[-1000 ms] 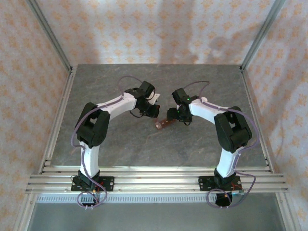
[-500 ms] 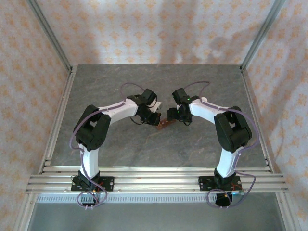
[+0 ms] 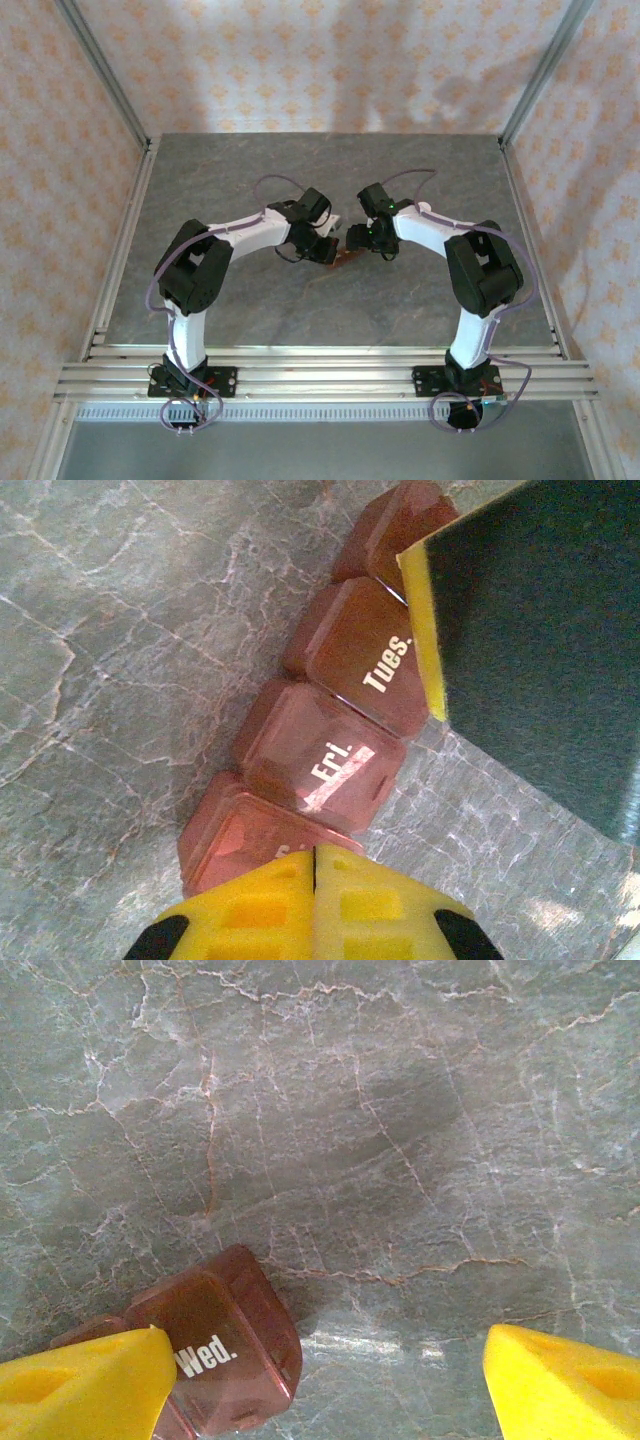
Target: Sort the pills into containers
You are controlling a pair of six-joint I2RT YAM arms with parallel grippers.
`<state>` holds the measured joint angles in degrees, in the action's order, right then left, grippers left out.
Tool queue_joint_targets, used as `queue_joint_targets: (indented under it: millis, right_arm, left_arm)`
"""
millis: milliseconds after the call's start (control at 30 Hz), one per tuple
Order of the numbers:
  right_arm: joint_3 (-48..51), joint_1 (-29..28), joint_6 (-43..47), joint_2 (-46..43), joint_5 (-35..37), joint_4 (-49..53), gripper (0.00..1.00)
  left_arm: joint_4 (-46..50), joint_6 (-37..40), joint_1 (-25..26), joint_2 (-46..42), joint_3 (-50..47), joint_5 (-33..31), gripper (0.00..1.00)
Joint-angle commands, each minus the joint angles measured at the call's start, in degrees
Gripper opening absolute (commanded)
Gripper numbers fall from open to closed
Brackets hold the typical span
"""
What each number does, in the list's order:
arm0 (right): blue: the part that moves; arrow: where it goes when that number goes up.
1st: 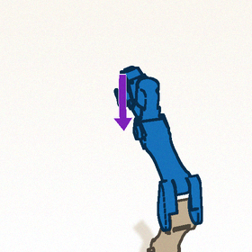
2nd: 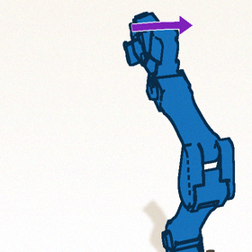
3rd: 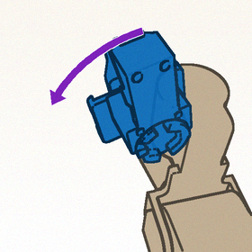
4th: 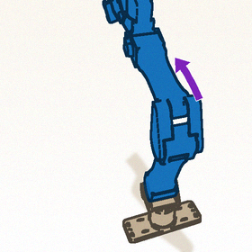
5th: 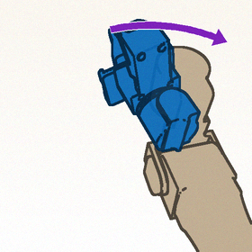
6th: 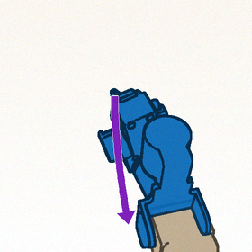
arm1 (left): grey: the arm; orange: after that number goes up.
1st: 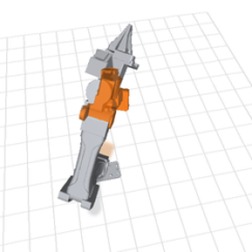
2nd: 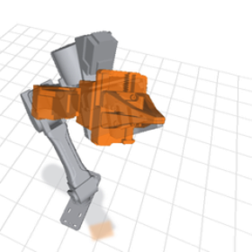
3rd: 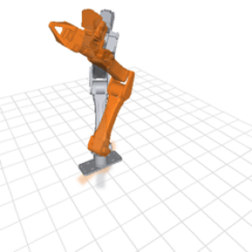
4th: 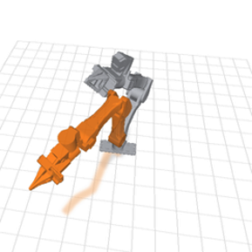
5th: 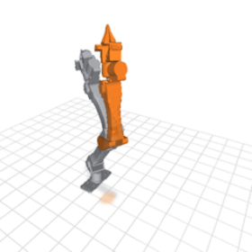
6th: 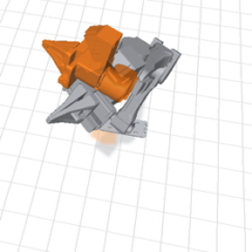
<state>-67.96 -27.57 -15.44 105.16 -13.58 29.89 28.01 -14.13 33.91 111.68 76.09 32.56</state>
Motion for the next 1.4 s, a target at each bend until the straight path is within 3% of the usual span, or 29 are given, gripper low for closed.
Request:
queue_joint_targets:
  millis: [0,433,767,1167,1367]
  right_arm:
    - [2.3,0.3,-0.6,2.7,2.4,1.9,0.82]
    - [2.8,0.3,-0.7,3.0,2.2,1.5,0.82]
    - [3.1,0.3,-1.0,3.5,2.0,1.2,0.82]
    - [0.0,0.3,-0.9,3.0,1.5,3.5,0.82]
    - [-5.4,0.4,-0.5,2.3,1.1,6.3,0.82]
  left_arm:
    - [-0.6,-0.7,0.7,-1.9,-1.1,-1.0,0.00]
    - [0.2,0.9,1.1,-0.5,-1.9,-4.9,0.00]
    - [2.8,3.9,2.6,1.3,-2.7,-12.4,0.00]
    - [-2.7,4.5,2.1,-1.9,0.0,-12.9,0.03]
    - [-8.1,4.2,0.7,-7.9,0.5,-13.9,0.04]
